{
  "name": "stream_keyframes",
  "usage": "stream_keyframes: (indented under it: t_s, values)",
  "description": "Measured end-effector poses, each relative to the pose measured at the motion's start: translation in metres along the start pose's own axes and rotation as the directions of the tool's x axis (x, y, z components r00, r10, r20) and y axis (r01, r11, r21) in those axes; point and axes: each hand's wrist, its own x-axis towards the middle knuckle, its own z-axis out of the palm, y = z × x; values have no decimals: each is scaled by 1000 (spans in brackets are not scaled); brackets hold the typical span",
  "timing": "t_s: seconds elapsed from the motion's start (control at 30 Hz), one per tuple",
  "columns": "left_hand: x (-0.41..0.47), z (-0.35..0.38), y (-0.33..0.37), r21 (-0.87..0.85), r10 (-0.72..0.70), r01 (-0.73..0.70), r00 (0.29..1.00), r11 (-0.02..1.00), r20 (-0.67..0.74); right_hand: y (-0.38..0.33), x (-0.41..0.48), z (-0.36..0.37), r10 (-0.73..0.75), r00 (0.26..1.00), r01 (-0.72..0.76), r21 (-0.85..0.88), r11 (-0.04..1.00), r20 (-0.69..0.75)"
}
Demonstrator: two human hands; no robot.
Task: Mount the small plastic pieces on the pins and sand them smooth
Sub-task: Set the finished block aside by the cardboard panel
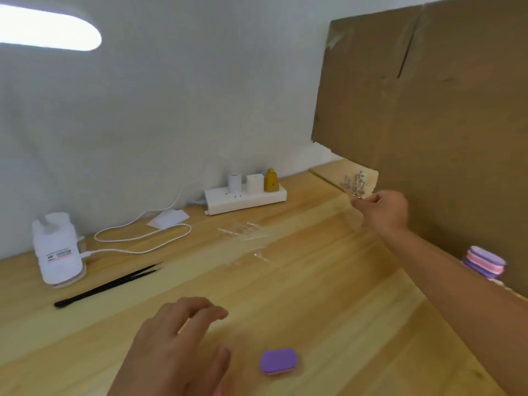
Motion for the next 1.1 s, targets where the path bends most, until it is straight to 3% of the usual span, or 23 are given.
stream_keyframes:
  t_s: [0.1, 0.4, 0.53, 0.97, 1.1]
  values:
    - [26, 22, 1, 18, 72, -72, 997, 997, 28, 2, 31, 24, 68, 995, -76, -121, 990, -68]
    - [108, 65, 16, -17, 138, -139, 956, 990, 260, -9, 70, 79, 63, 993, -94, -355, 930, -98]
    - [127, 99, 19, -41, 197, -193, 952, 980, 235, -7, 86, 79, 122, 988, -149, -419, 896, -91]
    - [131, 101, 14, -47, 215, -212, 916, 976, 339, 5, 85, 87, 41, 984, -105, -370, 923, -175]
    - [125, 100, 10, -73, 215, -203, 914, 977, 343, 9, 86, 85, 28, 991, -69, -335, 940, -127]
